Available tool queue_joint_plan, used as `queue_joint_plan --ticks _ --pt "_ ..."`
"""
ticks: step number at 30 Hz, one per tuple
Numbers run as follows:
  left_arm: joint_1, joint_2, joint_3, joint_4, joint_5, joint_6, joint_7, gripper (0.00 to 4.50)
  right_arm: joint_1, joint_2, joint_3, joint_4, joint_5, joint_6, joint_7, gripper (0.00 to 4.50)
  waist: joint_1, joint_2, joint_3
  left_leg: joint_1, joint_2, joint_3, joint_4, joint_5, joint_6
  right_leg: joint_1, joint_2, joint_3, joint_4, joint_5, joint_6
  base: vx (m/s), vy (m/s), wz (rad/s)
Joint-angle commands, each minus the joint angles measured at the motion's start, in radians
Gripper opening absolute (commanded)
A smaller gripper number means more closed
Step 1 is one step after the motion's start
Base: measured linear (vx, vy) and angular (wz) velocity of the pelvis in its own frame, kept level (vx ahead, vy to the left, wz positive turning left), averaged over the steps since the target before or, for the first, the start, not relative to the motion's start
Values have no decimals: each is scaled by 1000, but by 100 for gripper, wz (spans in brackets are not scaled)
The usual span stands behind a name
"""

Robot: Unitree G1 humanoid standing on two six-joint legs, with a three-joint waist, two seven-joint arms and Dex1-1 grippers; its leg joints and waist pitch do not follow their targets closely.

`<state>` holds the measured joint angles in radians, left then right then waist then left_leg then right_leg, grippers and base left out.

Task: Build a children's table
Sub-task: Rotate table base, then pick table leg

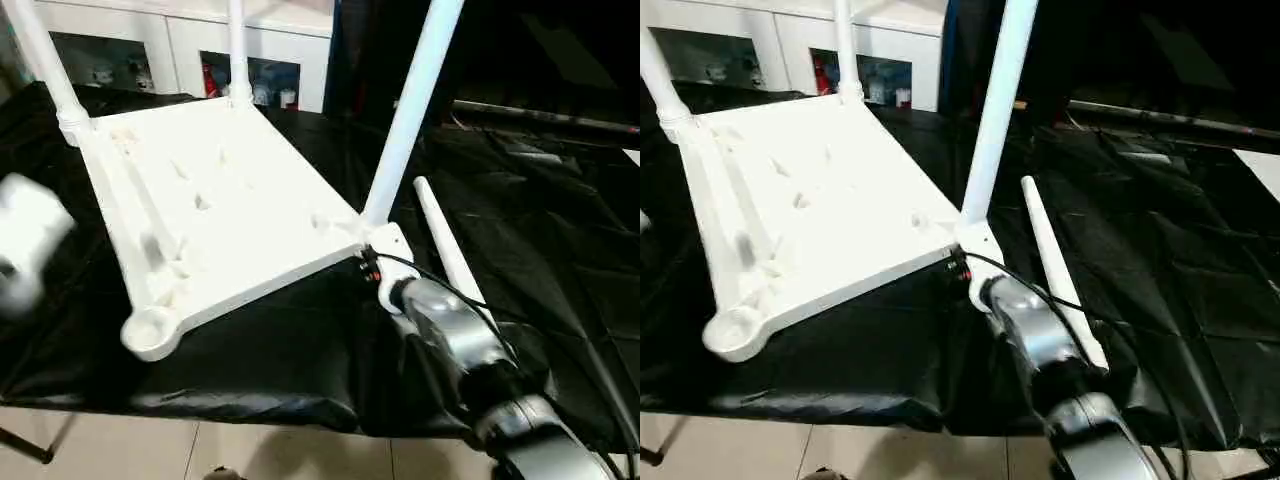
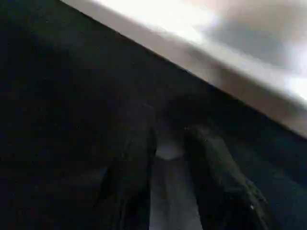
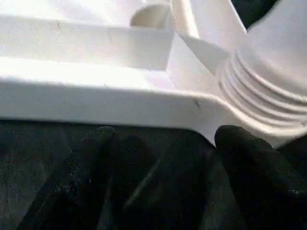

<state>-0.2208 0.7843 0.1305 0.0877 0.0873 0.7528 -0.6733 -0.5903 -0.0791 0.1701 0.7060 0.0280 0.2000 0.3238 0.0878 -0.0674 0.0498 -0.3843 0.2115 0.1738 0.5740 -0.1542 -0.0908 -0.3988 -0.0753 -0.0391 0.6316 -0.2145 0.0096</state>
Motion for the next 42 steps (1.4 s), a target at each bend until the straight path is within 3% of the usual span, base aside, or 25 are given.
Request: queue_joint_plan --ticks 1,4,8,12,13,14,18,19,20,21,23,24,25,26,27,29,32,35,36,38,39,40,42 --pt "-7 -15 -22 9 4 -36 -3 133 -21 0 -19 17 3 -22 -11 358 -5 37 -63 29 10 3 -65 -207 -54 34 -39 35 -59 4 -197 0 0 0" --pt "-22 -97 -64 20 -24 -32 19 133 -36 14 -19 47 -1 -48 -3 358 -4 32 -65 29 9 2 -63 -197 -51 39 -38 32 -56 47 -202 0 0 0" --pt "-42 -126 -108 -24 -44 2 7 133 -13 8 -15 4 2 -42 20 358 -2 30 -63 30 11 1 -64 -226 -44 39 -40 33 -60 -8 -194 0 0 0" --pt "-54 -168 -124 -65 -77 13 -17 133 16 -11 -15 -40 0 -35 31 358 2 28 -65 29 10 3 -61 -193 -41 39 -38 33 -58 24 -192 0 0 0" --pt "-61 -184 -136 -71 -78 10 -20 133 30 -21 -16 -64 -3 -30 31 358 2 28 -65 29 10 2 -61 -191 -41 40 -38 32 -57 26 -192 0 0 0" --pt "-69 -204 -151 -72 -79 7 -21 133 47 -32 -18 -97 -3 -16 30 358 4 34 -65 31 10 3 -61 -194 -43 39 -37 32 -59 26 -189 0 0 0" --pt "-112 -255 -223 -19 -39 -47 8 133 93 -71 -22 -210 -27 39 15 358 9 26 -63 26 8 0 -63 -209 -46 44 -38 33 -65 -12 -166 0 0 0" --pt "-130 -276 -236 4 -29 -66 26 133 106 -86 -20 -260 -48 70 -3 358 9 25 -64 26 8 1 -63 -211 -46 44 -37 33 -66 -20 -163 0 0 0" --pt "-152 -305 -244 32 -21 -93 54 133 119 -109 -13 -326 -82 125 -23 358 7 32 -61 28 7 1 -63 -213 -52 42 -34 34 -71 -24 -152 0 0 0" --pt "-169 -327 -249 55 -12 -115 79 133 127 -129 -7 -376 -110 172 -35 358 8 27 -65 28 7 -1 -61 -211 -57 46 -35 33 -68 -24 -148 0 0 0" --pt "-181 -343 -257 77 -3 -143 97 133 134 -144 -15 -420 -105 216 -25 358 5 28 -63 23 5 -3 -63 -212 -56 48 -36 34 -72 -45 -137 0 0 0" --pt "-200 -375 -265 111 10 -190 132 133 140 -173 -42 -495 -69 289 12 358 2 26 -62 24 3 -3 -62 -224 -49 48 -34 35 -75 -56 -132 0 0 0" --pt "-202 -379 -266 115 11 -194 137 133 141 -178 -46 -506 -63 299 17 358 3 25 -64 24 6 -4 -61 -227 -47 49 -38 35 -74 -57 -132 0 0 0" --pt "-205 -385 -267 120 13 -200 143 133 143 -183 -51 -519 -55 311 22 358 -1 24 -64 21 5 -3 -60 -222 -40 49 -39 35 -74 -59 -134 0 0 0" --pt "-218 -401 -271 139 24 -226 167 133 137 -203 -80 -564 -38 373 20 358 -6 32 -64 20 5 -4 -60 -218 -40 47 -38 35 -75 -57 -139 0 0 0" --pt "-223 -406 -275 148 29 -237 179 133 134 -212 -93 -585 -31 404 15 358 -6 28 -65 21 6 -4 -58 -198 -36 49 -37 35 -72 -31 -148 0 0 0" --pt "-231 -440 -273 133 -23 -307 130 144 107 -251 -182 -650 4 589 -3 385 -3 27 -67 22 5 -2 -54 -163 -26 51 -35 36 -67 18 -166 0 0 0" --pt "-230 -419 -286 127 -23 -322 97 144 98 -273 -200 -674 -5 693 5 397 2 28 -67 24 5 0 -53 -144 -24 50 -35 35 -64 44 -182 0 0 0" --pt "-227 -396 -282 114 -35 -327 61 144 92 -298 -203 -690 -6 787 21 410 1 26 -65 24 5 0 -54 -145 -25 51 -35 35 -66 28 -177 0 0 0" --pt "-226 -390 -276 107 -41 -320 52 144 89 -306 -204 -693 -5 818 26 436 0 28 -64 26 6 -1 -55 -158 -34 49 -36 35 -67 6 -177 0 0 0" --pt "-215 -355 -274 61 -76 -354 -25 144 80 -332 -202 -702 19 931 48 436 0 22 -64 26 6 0 -55 -164 -34 50 -39 35 -67 -14 -178 0 0 0" --pt "-206 -337 -275 35 -94 -377 -70 144 76 -341 -203 -710 35 983 52 443 3 25 -65 27 5 -1 -55 -160 -34 51 -39 35 -67 -20 -179 0 0 0" --pt "-192 -315 -277 -7 -123 -376 -126 144 71 -349 -203 -712 46 1027 55 447 2 22 -64 26 8 -1 -55 -149 -40 50 -40 35 -62 -6 -187 0 0 0"
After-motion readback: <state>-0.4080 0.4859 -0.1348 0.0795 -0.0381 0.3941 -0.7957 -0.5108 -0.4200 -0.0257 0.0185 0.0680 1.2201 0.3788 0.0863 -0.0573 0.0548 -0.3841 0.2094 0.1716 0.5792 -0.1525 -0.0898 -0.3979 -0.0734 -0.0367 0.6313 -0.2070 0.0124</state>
